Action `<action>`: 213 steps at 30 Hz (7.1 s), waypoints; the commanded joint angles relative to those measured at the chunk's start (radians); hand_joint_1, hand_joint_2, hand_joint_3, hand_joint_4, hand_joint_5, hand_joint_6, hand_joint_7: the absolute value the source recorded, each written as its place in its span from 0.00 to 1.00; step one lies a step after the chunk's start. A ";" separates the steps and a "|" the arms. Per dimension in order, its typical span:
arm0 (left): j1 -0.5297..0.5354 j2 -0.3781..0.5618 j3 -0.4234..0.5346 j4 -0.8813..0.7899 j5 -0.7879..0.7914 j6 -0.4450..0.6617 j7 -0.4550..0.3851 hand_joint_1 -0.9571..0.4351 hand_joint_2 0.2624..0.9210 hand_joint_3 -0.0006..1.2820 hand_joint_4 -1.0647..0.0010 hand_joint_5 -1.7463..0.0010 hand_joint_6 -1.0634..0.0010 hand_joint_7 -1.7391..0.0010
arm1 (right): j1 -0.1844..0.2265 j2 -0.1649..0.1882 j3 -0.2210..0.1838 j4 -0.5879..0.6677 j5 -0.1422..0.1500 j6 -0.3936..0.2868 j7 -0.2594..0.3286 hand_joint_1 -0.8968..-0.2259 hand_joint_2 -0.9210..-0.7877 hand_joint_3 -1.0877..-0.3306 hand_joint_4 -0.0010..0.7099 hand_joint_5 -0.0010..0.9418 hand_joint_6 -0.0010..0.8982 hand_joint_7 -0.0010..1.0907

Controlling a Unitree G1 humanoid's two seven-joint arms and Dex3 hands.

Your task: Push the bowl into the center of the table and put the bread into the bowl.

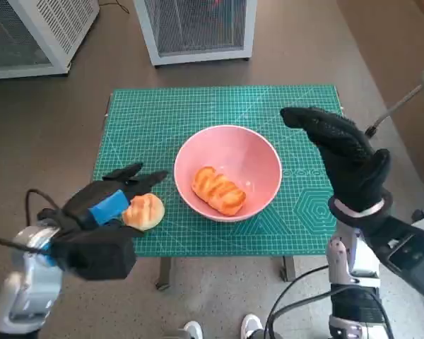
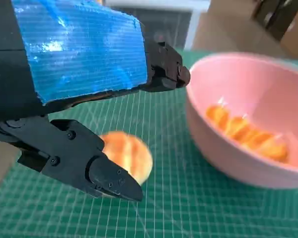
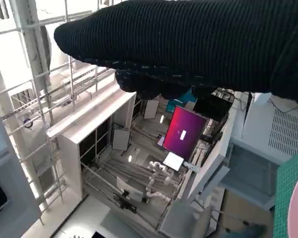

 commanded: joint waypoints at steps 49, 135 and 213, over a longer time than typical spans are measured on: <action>-0.053 -0.005 0.038 -0.083 0.107 0.050 0.084 0.69 0.95 0.09 0.31 0.37 0.42 0.31 | 0.024 -0.016 -0.009 0.008 0.007 0.018 0.024 0.60 0.00 0.69 0.44 0.00 0.00 0.56; -0.401 -0.299 -0.103 0.253 -0.042 -0.197 0.147 0.36 0.98 0.01 0.93 1.00 0.85 0.90 | 0.034 -0.018 -0.003 -0.017 -0.029 0.008 -0.005 0.60 0.00 0.69 0.46 0.01 0.00 0.55; -0.314 -0.536 0.214 0.314 -0.725 -0.699 0.174 0.26 1.00 0.31 0.80 0.95 1.00 0.64 | -0.089 -0.016 0.016 -0.057 -0.179 0.061 -0.235 0.60 0.00 0.79 0.44 0.01 0.01 0.58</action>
